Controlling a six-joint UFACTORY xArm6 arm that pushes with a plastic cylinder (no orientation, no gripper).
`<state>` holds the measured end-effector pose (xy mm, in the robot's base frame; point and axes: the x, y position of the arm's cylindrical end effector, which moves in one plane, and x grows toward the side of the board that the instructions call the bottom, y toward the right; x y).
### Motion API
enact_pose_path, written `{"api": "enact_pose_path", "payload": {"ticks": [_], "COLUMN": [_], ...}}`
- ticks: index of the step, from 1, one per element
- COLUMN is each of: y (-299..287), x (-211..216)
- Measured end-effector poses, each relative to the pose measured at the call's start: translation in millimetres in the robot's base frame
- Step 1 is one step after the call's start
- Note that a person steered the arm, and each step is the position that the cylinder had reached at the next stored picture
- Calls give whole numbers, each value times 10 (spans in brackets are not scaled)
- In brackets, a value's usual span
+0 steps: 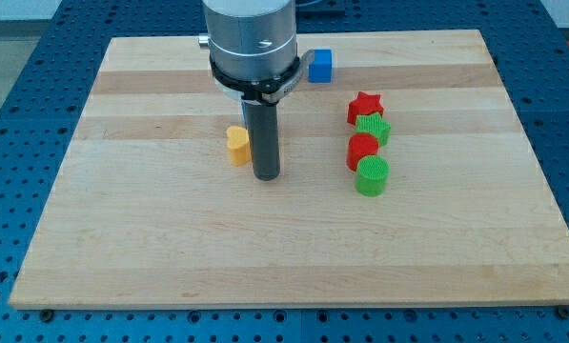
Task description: Nudge the yellow hexagon along with blue triangle a bit up
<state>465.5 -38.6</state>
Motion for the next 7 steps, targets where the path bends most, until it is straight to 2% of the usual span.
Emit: {"api": "enact_pose_path", "payload": {"ticks": [7], "y": [79], "x": [165]}}
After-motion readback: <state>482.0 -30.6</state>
